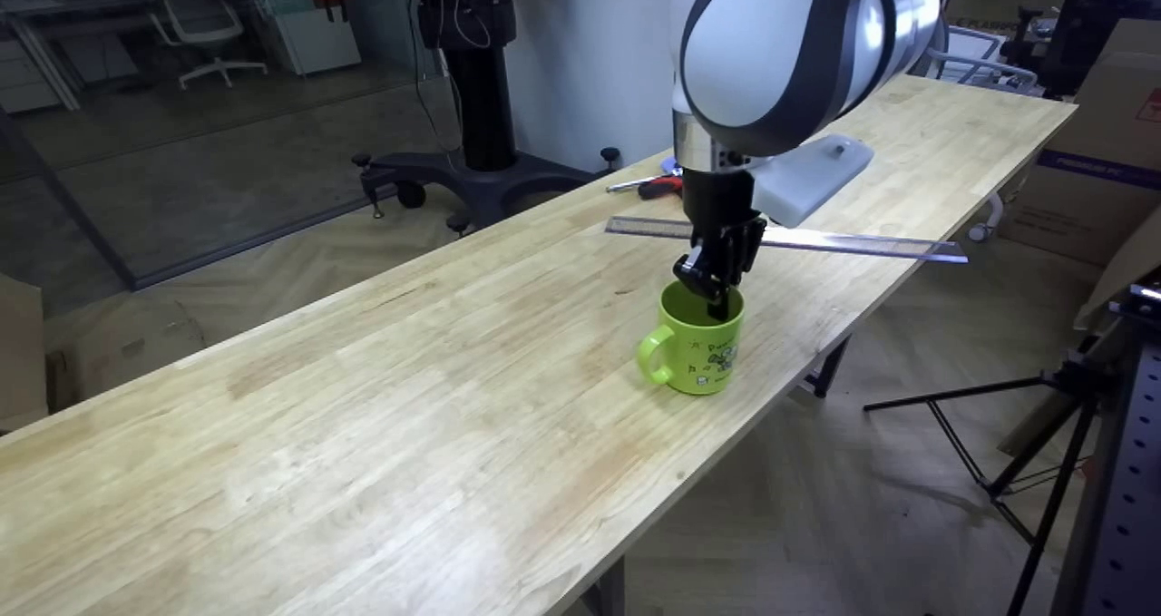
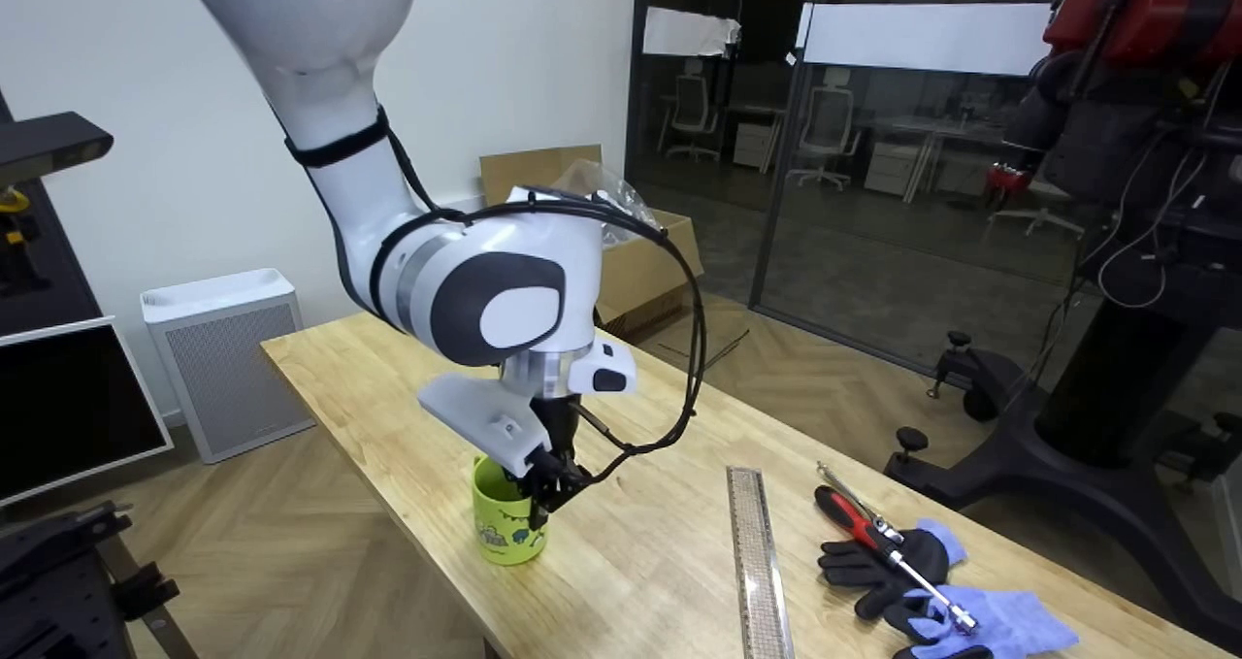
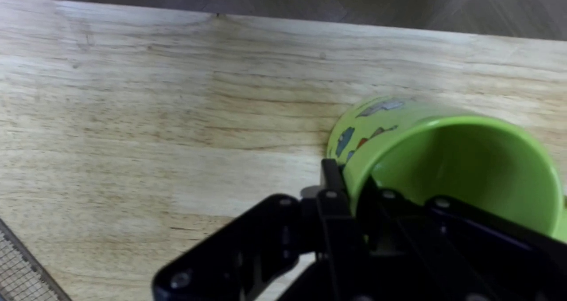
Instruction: Move the mug backward
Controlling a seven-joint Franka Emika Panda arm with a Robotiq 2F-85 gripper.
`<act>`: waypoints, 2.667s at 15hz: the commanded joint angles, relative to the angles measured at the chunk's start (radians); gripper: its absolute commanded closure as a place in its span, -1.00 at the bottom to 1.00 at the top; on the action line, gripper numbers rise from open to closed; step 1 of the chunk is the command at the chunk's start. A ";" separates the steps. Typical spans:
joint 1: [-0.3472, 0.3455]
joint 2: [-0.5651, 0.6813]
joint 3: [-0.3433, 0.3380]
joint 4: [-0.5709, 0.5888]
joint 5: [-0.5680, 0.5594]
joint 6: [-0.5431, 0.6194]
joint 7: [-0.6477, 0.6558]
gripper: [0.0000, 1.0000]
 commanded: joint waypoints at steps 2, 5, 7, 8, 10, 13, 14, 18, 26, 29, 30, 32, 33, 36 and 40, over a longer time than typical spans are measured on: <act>-0.029 -0.013 0.018 0.014 0.023 -0.073 -0.037 0.95; -0.015 0.000 0.006 0.015 0.015 -0.052 -0.023 0.81; -0.016 0.000 0.006 0.016 0.016 -0.057 -0.023 0.81; -0.016 0.000 0.006 0.017 0.016 -0.058 -0.023 0.81; -0.016 0.000 0.006 0.017 0.016 -0.059 -0.023 0.81; -0.013 0.003 -0.002 0.026 0.025 -0.036 0.005 0.95; -0.015 0.007 -0.007 0.040 0.036 -0.020 0.025 0.95; -0.013 0.049 -0.039 0.122 0.087 0.063 0.120 0.95; 0.038 0.205 -0.092 0.406 0.138 -0.115 0.313 0.95; 0.083 0.259 -0.111 0.503 0.115 -0.187 0.377 0.95; 0.097 0.275 -0.110 0.533 0.113 -0.206 0.392 0.95; 0.120 0.302 -0.100 0.585 0.114 -0.234 0.410 0.95; 0.132 0.312 -0.094 0.604 0.115 -0.241 0.416 0.95; 0.166 0.335 -0.084 0.645 0.118 -0.242 0.435 0.95; 0.190 0.342 -0.084 0.668 0.118 -0.259 0.445 0.95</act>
